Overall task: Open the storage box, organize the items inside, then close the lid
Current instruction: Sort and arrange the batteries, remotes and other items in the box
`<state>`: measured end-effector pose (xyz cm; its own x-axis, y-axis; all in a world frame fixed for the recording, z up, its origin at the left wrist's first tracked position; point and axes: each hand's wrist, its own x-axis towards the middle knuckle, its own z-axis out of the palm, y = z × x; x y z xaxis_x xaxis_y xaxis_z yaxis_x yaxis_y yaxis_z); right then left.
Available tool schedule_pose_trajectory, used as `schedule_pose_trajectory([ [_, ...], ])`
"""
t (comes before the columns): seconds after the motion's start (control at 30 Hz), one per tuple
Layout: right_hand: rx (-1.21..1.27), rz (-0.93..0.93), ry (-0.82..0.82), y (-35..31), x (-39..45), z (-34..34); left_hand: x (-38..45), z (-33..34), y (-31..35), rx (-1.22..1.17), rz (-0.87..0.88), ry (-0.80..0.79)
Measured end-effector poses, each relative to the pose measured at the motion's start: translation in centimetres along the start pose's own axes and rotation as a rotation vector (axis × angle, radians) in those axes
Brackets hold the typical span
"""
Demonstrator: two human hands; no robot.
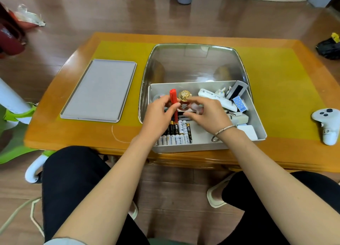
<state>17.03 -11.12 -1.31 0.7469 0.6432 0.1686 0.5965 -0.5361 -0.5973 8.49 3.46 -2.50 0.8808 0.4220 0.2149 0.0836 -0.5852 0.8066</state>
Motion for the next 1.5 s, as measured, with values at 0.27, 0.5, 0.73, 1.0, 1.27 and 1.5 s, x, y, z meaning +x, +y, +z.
schedule_pose_trajectory([
  [0.27,-0.213,-0.173,-0.040,0.8,0.7,-1.5,1.0,0.3,-0.2,0.448,0.154,-0.304],
  [0.5,-0.499,-0.032,-0.111,2.5,1.3,-0.4,-0.4,1.4,-0.1,0.507,0.054,-0.243],
  [0.73,-0.620,0.003,-0.126,2.7,2.8,1.7,-2.0,2.4,-0.3,0.546,-0.149,-0.550],
  [1.0,-0.741,-0.016,-0.196,2.9,3.9,3.6,-1.4,2.8,-1.7,0.599,-0.255,-0.674],
  [1.27,-0.700,-0.020,-0.184,3.0,4.0,3.8,-1.1,3.1,-2.2,0.651,-0.287,-0.664],
  [1.5,-0.629,-0.030,-0.190,3.2,3.8,3.7,-1.3,3.1,-2.5,0.648,-0.237,-0.661],
])
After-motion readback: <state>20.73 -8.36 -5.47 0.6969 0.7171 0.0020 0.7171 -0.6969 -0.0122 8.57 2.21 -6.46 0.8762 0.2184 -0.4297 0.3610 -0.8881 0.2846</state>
